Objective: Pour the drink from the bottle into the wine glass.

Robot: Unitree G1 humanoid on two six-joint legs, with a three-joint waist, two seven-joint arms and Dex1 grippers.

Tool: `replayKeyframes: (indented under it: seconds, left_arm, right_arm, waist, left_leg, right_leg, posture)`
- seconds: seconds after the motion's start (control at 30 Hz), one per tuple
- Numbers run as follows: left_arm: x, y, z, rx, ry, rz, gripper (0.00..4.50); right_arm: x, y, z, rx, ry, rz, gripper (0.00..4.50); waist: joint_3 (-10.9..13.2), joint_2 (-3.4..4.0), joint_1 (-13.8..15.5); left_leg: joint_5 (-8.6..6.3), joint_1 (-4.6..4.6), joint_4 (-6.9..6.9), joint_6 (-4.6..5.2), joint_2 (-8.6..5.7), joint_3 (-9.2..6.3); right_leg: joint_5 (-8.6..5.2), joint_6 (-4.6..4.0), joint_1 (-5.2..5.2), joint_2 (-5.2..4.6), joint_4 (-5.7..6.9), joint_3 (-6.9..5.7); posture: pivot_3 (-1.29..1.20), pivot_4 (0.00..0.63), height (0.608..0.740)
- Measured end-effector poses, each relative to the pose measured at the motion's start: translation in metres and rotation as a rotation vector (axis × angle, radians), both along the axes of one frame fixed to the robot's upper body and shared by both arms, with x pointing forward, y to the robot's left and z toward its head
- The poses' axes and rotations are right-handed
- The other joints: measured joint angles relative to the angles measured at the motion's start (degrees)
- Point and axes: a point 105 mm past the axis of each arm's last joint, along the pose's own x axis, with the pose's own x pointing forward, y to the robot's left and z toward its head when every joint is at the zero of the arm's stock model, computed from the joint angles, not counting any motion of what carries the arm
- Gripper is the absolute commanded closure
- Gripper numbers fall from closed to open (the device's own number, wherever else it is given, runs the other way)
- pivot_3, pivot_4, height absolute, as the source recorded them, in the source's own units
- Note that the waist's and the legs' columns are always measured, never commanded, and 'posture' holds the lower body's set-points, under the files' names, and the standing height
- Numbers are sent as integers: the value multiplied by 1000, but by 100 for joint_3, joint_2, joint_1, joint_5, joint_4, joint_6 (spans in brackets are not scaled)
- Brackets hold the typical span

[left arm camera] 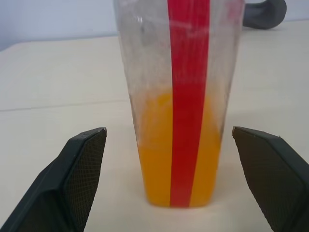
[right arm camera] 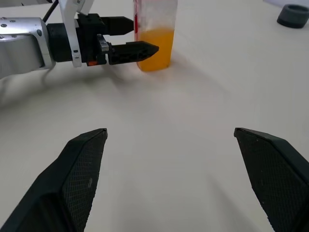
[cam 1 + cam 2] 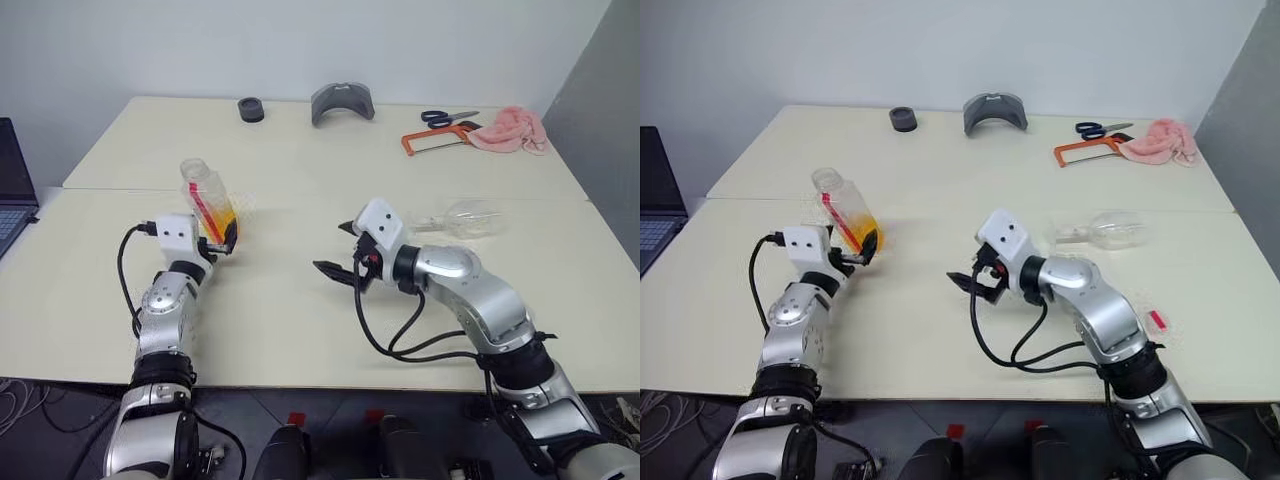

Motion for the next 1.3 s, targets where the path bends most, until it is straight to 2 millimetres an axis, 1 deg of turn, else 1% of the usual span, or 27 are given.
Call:
replayKeyframes:
  seconds: [0.1,0.13,0.2,0.3,0.37,0.43,0.47,0.57,0.67,0.77,0.87,0.97,1.07,1.2,1.3]
  left_arm:
    - [-11,-1,-7,-27,32,-34,29]
    - [-16,-2,-10,-33,44,-53,29]
    - [-23,-3,-15,-33,73,-90,29]
    - [-36,-10,-19,-8,124,-190,29]
    - [-47,-21,-22,15,172,-303,29]
    - [-55,-37,-21,20,196,-419,29]
    - [-59,-47,-19,22,200,-485,29]
    - [-68,-77,-8,71,198,-688,29]
    - [-70,-93,7,120,173,-814,29]
    - [-69,-102,19,154,162,-891,29]
    - [-70,-110,26,190,168,-973,29]
    - [-70,-115,29,198,167,-1009,29]
    - [-71,-119,30,202,165,-1035,29]
    - [-71,-121,32,200,158,-1042,29]
    - [-70,-124,33,198,149,-1048,29]
  right_arm:
    - [-12,-16,-15,12,81,-39,0]
    - [-16,-22,-18,33,111,-59,0]
    - [-20,-32,-19,66,155,-98,0]
    - [-28,-47,-19,127,211,-161,0]
    - [-32,-58,-25,203,273,-245,0]
    - [-31,-68,-35,283,350,-347,0]
    - [-28,-72,-37,345,393,-404,0]
    - [-9,-85,-38,552,478,-592,0]
    - [6,-94,-35,695,522,-704,0]
    - [20,-102,-34,796,552,-788,0]
    - [39,-119,-32,903,561,-888,0]
    - [47,-127,-36,981,587,-940,0]
    - [55,-129,-46,1027,631,-976,0]
    - [73,-131,-38,1144,645,-983,0]
    - [86,-127,-35,1204,668,-972,0]
  waist:
    - [0,0,6]
    - [0,0,15]
    - [0,0,16]
    - [0,0,18]
    - [0,0,21]
    - [1,3,37]
    - [1,2,44]
    - [2,5,43]
    - [3,9,42]
    - [4,12,32]
    - [5,15,15]
    - [6,16,-20]
    - [9,21,-52]
    - [11,24,-56]
    - [12,26,-60]
  left_leg:
    - [-1,2,0,2,0,2]
    - [-2,1,-2,3,2,1]
    - [-2,5,-3,4,2,3]
    - [-3,10,-3,5,2,2]
    - [-3,14,-7,5,3,1]
    - [-3,16,-6,5,4,4]
    - [-3,17,-6,5,4,5]
    - [-1,30,-10,2,0,18]
    - [0,34,-13,1,-1,19]
    - [0,36,-14,1,-2,24]
    - [-1,36,-15,1,-3,30]
    - [-1,36,-17,2,-2,33]
    - [-1,35,-17,2,-2,34]
    - [-1,36,-17,3,-1,35]
    - [-1,36,-17,3,-1,36]
  right_leg:
    - [0,0,3,-1,-2,3]
    - [0,0,3,0,-4,2]
    - [0,-1,4,3,-3,4]
    - [-1,-1,12,7,-3,2]
    - [-2,-1,19,7,-5,2]
    - [-2,-1,22,7,-6,5]
    - [-2,-1,23,7,-5,6]
    - [-2,-1,24,17,1,14]
    - [-2,-1,24,24,2,14]
    - [-2,-2,23,25,1,16]
    - [-2,-2,23,25,1,18]
    - [-2,-3,23,26,1,16]
    - [-2,-3,23,25,1,20]
    - [-2,-3,22,28,2,19]
    - [-2,-3,22,29,2,20]
  posture:
    - [0,150,740]
    - [0,150,740]
    - [0,150,740]
    - [0,150,740]
    - [0,150,740]
    - [0,150,740]
    - [0,150,740]
    - [0,150,740]
    - [0,150,740]
    - [0,150,740]
    - [0,150,740]
    - [0,150,740]
    - [0,150,740]
    - [0,150,740]
    - [0,150,740]
